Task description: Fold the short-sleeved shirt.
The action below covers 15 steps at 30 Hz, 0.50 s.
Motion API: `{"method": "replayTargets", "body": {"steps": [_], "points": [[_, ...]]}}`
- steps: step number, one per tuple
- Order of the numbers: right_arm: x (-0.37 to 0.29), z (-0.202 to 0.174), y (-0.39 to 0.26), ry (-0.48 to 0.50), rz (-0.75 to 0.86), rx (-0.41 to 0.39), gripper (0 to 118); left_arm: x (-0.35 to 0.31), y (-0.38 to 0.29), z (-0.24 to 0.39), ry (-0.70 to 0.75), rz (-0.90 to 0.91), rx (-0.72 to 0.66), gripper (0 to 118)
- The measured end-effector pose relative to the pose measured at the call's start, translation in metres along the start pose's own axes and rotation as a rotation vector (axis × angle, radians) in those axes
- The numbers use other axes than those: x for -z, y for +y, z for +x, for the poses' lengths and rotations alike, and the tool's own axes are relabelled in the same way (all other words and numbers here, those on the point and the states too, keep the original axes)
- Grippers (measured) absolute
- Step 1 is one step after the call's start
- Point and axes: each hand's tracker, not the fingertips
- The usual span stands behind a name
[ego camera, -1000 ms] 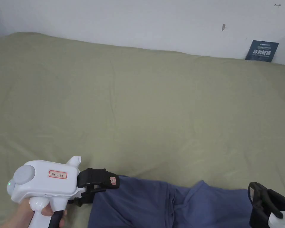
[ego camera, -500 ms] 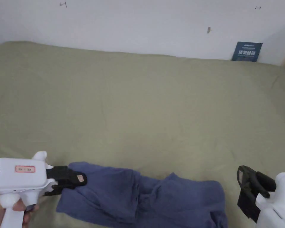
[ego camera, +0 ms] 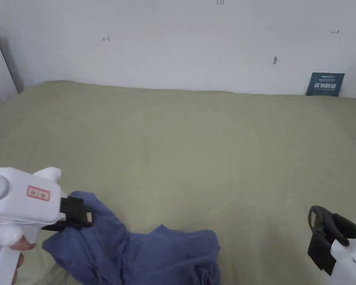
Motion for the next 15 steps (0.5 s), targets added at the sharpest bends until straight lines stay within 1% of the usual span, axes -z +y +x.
{"method": "replayTargets", "body": {"steps": [2,5,7,9,10,11,12,13,15], "points": [[-0.002,0.003,-0.001,-0.001,-0.004,0.02,0,0.016,-0.004,0.035,0.004,-0.014,0.025,9],[-0.004,0.008,-0.003,-0.007,-0.005,0.024,0,0.047,-0.014,0.085,0.001,-0.043,0.12,9],[-0.003,0.013,-0.004,-0.018,-0.01,0.022,0,0.073,-0.021,0.115,0.003,-0.061,0.17,10],[-0.003,0.02,-0.006,-0.037,-0.021,0.039,0,0.108,-0.032,0.137,0.036,-0.094,0.215,11],[-0.004,0.023,-0.006,-0.047,-0.027,0.049,0,0.122,-0.038,0.144,0.047,-0.109,0.238,22],[-0.004,0.027,-0.008,-0.046,-0.029,0.06,0,0.137,-0.044,0.15,0.02,-0.126,0.234,57],[-0.005,0.031,-0.009,-0.06,-0.035,0.068,0,0.147,-0.052,0.155,-0.074,-0.104,0.219,110],[-0.006,0.033,-0.011,-0.069,-0.037,0.068,0,0.158,-0.053,0.154,-0.127,-0.117,0.211,118],[-0.007,0.038,-0.014,-0.08,-0.049,0.066,0,0.154,-0.049,0.147,-0.126,-0.094,0.167,118]]}}
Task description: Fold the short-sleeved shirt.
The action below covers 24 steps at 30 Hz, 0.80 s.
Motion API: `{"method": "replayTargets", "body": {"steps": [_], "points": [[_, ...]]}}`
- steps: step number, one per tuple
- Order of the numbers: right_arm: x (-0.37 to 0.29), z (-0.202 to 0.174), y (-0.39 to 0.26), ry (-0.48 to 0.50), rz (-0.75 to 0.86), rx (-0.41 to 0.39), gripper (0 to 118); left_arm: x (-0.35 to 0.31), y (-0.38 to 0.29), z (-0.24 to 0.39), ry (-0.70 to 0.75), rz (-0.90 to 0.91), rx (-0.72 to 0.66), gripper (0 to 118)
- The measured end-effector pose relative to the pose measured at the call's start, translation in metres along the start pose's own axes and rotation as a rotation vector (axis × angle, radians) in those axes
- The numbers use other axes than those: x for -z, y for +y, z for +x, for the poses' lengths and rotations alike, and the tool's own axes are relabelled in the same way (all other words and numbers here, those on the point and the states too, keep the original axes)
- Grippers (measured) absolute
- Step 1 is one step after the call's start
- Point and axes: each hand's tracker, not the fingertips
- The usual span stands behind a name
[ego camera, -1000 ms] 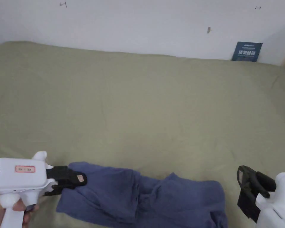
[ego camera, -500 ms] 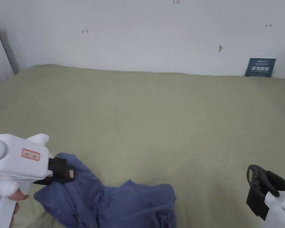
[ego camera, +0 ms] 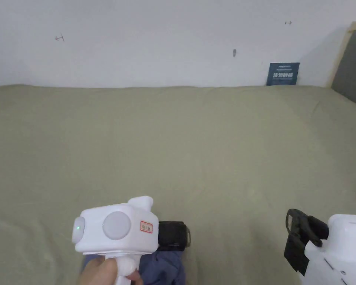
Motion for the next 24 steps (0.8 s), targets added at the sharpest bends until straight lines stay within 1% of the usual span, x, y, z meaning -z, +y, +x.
{"method": "replayTargets", "body": {"steps": [3,4,5,6,7,8,10,13,15,16,17,18,20,22,24], "points": [[0.003,0.005,-0.004,-0.013,-0.015,0.008,0,-0.031,0.0,-0.014,-0.042,0.034,-0.009,118],[0.004,0.006,-0.005,-0.01,-0.02,0.017,0,-0.044,-0.001,-0.021,-0.047,0.064,-0.003,114],[0.006,0.006,-0.006,-0.008,-0.023,0.027,0,-0.057,-0.003,-0.026,-0.068,0.097,-0.005,101],[0.008,0.004,-0.007,-0.006,-0.027,0.032,0,-0.07,-0.005,-0.036,-0.087,0.118,-0.016,48],[0.01,0.003,-0.008,-0.003,-0.031,0.032,0,-0.078,-0.007,-0.044,-0.108,0.137,-0.037,0],[0.013,0.001,-0.01,0.0,-0.037,0.03,0,-0.082,-0.008,-0.054,-0.131,0.126,-0.046,0],[0.017,-0.004,-0.012,0.01,-0.049,0.026,0,-0.073,-0.014,-0.066,-0.163,0.115,-0.111,0],[0.019,-0.01,-0.016,0.026,-0.069,0.03,0,-0.044,-0.025,-0.067,-0.311,0.033,-0.153,0],[0.019,-0.014,-0.019,0.036,-0.087,0.021,0,-0.012,-0.038,-0.062,-0.396,-0.021,-0.192,0],[0.02,-0.015,-0.021,0.038,-0.096,0.015,0,0.004,-0.046,-0.06,-0.403,-0.056,-0.183,0],[0.019,-0.015,-0.022,0.038,-0.104,0.011,0,0.018,-0.055,-0.055,-0.376,-0.077,-0.158,0],[0.02,-0.015,-0.024,0.04,-0.112,0.011,0,0.034,-0.063,-0.054,-0.302,-0.087,-0.127,0],[0.021,-0.013,-0.027,0.055,-0.139,0.029,0,0.058,-0.071,-0.057,-0.272,-0.11,-0.084,0],[0.025,-0.014,-0.03,0.088,-0.179,0.036,0,0.053,-0.068,-0.059,-0.328,-0.072,-0.11,0],[0.03,-0.019,-0.034,0.104,-0.205,0.022,0,0.035,-0.059,-0.053,-0.284,-0.049,-0.076,0]]}}
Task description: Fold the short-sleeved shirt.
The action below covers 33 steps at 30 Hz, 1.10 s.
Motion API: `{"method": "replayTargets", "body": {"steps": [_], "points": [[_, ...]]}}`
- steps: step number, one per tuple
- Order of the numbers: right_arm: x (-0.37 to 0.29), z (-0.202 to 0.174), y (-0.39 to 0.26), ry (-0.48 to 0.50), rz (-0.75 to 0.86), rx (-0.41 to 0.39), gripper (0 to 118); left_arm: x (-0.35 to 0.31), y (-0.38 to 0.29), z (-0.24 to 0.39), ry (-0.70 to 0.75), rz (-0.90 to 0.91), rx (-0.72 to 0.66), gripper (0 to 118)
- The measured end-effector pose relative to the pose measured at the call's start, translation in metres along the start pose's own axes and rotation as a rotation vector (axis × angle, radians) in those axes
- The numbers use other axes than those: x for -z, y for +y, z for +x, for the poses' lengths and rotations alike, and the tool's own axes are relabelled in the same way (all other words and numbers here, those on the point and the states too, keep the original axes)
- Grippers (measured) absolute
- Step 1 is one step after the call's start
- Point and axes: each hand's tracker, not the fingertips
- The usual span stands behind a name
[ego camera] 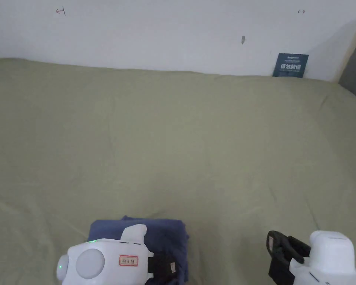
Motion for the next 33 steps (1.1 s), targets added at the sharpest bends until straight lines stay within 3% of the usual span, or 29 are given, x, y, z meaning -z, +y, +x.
{"method": "replayTargets", "body": {"steps": [4,6,11,16,17,21,22,23,24,26,27,29,33], "points": [[0.025,-0.02,0.001,0.162,-0.081,0.011,0,-0.061,0.014,0.001,-0.022,0.079,0.043,0],[0.05,-0.036,0.001,0.313,-0.152,0.03,0,-0.098,0.02,-0.009,-0.011,0.154,0.046,0],[0.137,-0.059,-0.014,0.708,-0.372,0.267,0,-0.146,0.034,-0.056,0.099,0.174,0.008,0],[0.218,-0.051,-0.043,0.772,-0.59,0.428,0,-0.148,0.042,-0.11,0.181,0.114,-0.063,0],[0.232,-0.043,-0.053,0.762,-0.617,0.483,0,-0.145,0.044,-0.117,0.176,0.101,-0.09,0],[0.266,-0.013,-0.089,0.942,-0.707,0.776,0,-0.137,0.046,-0.14,0.062,0.049,-0.163,0],[0.264,-0.011,-0.089,0.942,-0.693,0.771,0,-0.135,0.047,-0.143,0.029,0.046,-0.179,1],[0.264,-0.01,-0.088,0.935,-0.697,0.745,0,-0.133,0.048,-0.147,-0.011,0.038,-0.207,8],[0.264,-0.01,-0.087,0.936,-0.702,0.733,0,-0.129,0.049,-0.152,-0.062,0.022,-0.225,36],[0.264,-0.011,-0.087,0.941,-0.707,0.744,0,-0.113,0.052,-0.159,-0.136,-0.031,-0.267,110],[0.263,-0.012,-0.087,0.945,-0.707,0.747,0,-0.102,0.053,-0.16,-0.146,-0.061,-0.29,118],[0.263,-0.011,-0.088,0.949,-0.704,0.749,0,-0.091,0.055,-0.167,-0.169,-0.041,-0.298,118],[0.263,-0.01,-0.09,0.955,-0.702,0.778,0,-0.072,0.058,-0.149,-0.398,-0.071,-0.375,116]]}}
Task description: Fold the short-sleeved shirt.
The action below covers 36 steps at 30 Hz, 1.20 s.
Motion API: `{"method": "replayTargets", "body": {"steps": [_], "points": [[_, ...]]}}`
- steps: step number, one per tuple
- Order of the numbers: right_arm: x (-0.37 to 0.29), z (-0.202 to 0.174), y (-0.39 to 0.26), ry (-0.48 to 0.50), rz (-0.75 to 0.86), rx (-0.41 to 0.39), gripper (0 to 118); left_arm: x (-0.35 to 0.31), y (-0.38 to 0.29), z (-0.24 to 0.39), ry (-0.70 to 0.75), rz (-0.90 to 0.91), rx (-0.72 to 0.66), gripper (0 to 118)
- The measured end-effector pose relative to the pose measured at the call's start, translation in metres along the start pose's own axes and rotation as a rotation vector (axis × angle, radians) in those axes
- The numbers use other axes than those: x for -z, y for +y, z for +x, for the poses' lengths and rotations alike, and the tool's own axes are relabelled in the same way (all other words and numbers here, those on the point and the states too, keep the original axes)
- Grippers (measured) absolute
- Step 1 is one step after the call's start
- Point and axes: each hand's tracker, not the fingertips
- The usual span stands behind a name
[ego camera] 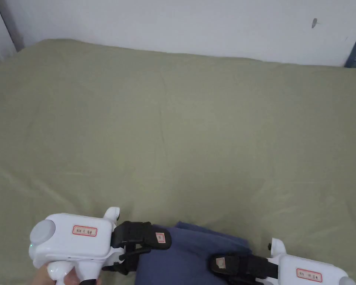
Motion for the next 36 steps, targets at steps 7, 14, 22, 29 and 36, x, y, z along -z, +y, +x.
{"method": "replayTargets", "body": {"steps": [7,14,22,29,36], "points": [[-0.001,-0.023,-0.006,-0.081,0.01,-0.057,0,-0.003,0.005,-0.011,0.144,0.02,0.023,26],[-0.001,-0.089,-0.021,-0.15,-0.017,-0.337,0,-0.095,0.041,0.022,0.266,0.097,0.146,26],[0.006,-0.103,-0.014,-0.161,0.027,-0.37,0,-0.299,0.113,0.007,0.564,0.276,0.101,26],[0.005,-0.099,-0.005,-0.19,0.085,-0.347,0,-0.344,0.149,-0.006,0.717,0.266,0.104,26],[-0.001,-0.1,-0.004,-0.217,0.098,-0.343,0,-0.324,0.153,0.016,0.827,0.297,0.174,118]]}}
